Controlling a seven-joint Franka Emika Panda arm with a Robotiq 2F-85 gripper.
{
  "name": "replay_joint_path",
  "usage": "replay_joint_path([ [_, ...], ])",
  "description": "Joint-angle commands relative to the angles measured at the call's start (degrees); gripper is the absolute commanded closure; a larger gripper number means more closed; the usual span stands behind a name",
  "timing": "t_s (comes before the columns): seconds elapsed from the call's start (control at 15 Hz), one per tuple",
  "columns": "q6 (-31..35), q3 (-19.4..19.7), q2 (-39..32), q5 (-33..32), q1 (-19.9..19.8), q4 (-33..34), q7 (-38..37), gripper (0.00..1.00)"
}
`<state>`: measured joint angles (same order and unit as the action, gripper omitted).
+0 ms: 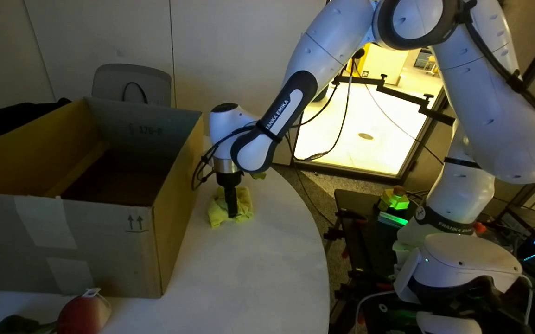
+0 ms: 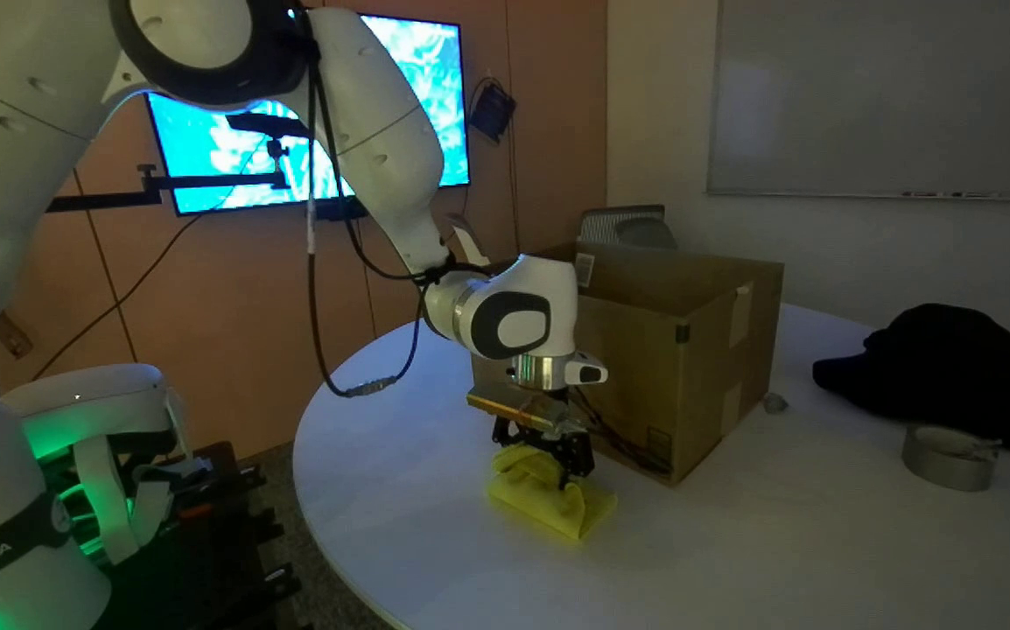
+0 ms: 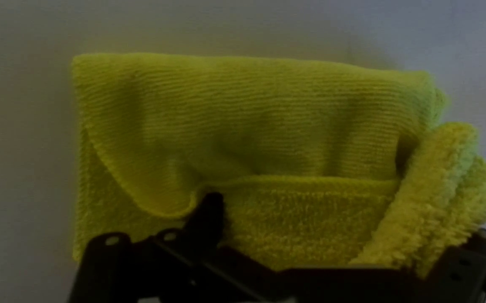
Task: Put the marker on the towel and wrap it, then put it in the box
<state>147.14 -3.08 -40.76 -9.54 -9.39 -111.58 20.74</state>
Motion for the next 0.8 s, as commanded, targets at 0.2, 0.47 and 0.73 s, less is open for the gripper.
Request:
replay_joint_path([
  [0.2,-0.9,-0.3,-1.3,1.4,-0.9,0.7,1.8,0.4],
  [0.47,-1.1,0.5,0.4,1.0,-0.5,-1.0,0.5,0.71],
  [0.73,-1.5,2.0,4.0,0.2,0.3,-4.0,-1.0,0.89],
])
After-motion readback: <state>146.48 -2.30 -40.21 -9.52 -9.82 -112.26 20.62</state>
